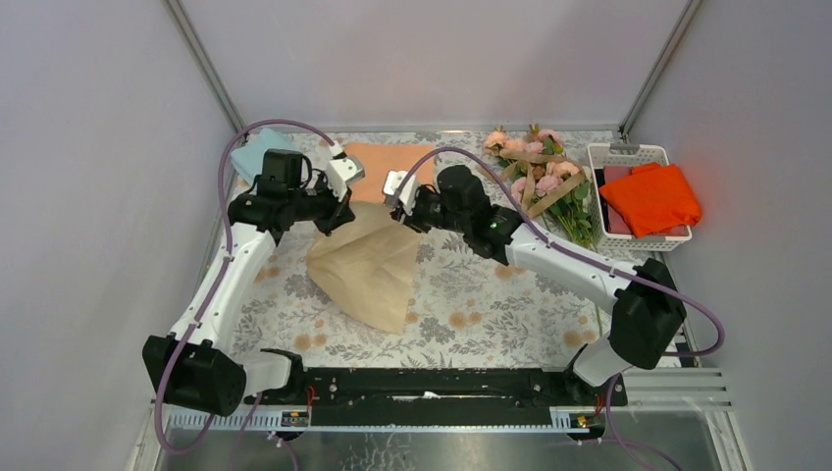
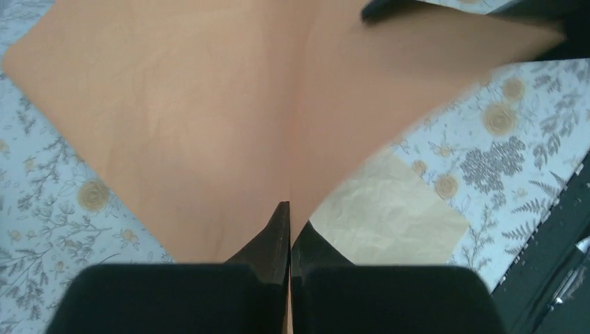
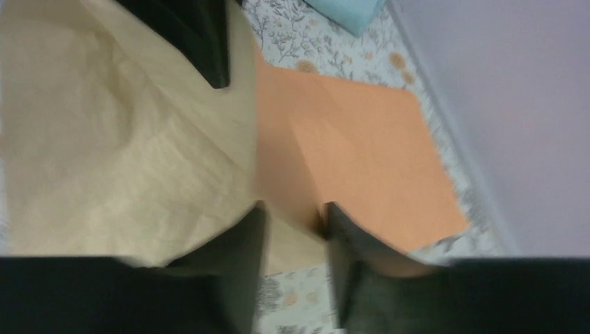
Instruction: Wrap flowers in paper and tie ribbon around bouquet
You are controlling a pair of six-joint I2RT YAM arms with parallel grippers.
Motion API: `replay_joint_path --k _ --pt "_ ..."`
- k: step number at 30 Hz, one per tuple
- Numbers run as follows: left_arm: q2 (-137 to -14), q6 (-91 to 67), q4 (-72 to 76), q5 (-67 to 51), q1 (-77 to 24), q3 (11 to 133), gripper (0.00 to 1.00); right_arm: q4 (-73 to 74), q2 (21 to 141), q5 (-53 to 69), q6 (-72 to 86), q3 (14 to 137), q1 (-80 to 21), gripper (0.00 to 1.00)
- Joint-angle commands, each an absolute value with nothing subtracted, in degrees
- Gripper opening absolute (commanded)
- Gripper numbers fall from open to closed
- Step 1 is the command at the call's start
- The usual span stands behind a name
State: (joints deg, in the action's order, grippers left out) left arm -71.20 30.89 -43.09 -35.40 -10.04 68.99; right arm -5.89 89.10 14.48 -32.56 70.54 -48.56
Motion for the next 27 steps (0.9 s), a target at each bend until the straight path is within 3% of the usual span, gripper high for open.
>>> replay_joint_path --k 1,4,5,9,14,18,23,27 --pt "-71.3 21.6 -34.1 -30.5 -10.2 69.0 0.0 -8.1 84.7 12.7 -19.5 72.1 -44.1 0.59" --pt "-71.1 11.4 -28.3 -25.7 -6.0 69.1 0.0 -10.5 82.1 12.1 -6.8 69.1 -38.4 0.97" --pt "-70.7 7.0 -25.7 -26.9 -2.7 68.9 0.0 -11.6 81.5 12.0 -2.1 67.7 -36.3 0.99" --pt "-70.9 -13.0 -14.1 -31.8 14.7 67.3 0.0 -9.5 82.2 7.4 13.5 64.2 -29.4 1.0" --pt "-77.4 -26.3 -8.1 -30.9 29.6 60.5 0.0 -4.8 87.4 8.9 12.8 63.3 -28.7 0.95" --pt "-87.0 -27.4 -10.8 -32.8 36.3 58.0 0.0 -11.2 87.3 19.8 2.2 58.6 -31.7 0.91" --pt "-92.8 -28.3 -11.5 -31.4 39.3 54.5 0.0 -11.2 90.1 17.2 -29.7 55.4 -47.4 0.94" --pt "-92.9 -28.7 -10.6 -31.9 39.3 52.5 0.0 -28.2 94.2 22.6 -38.6 49.6 -52.6 0.99"
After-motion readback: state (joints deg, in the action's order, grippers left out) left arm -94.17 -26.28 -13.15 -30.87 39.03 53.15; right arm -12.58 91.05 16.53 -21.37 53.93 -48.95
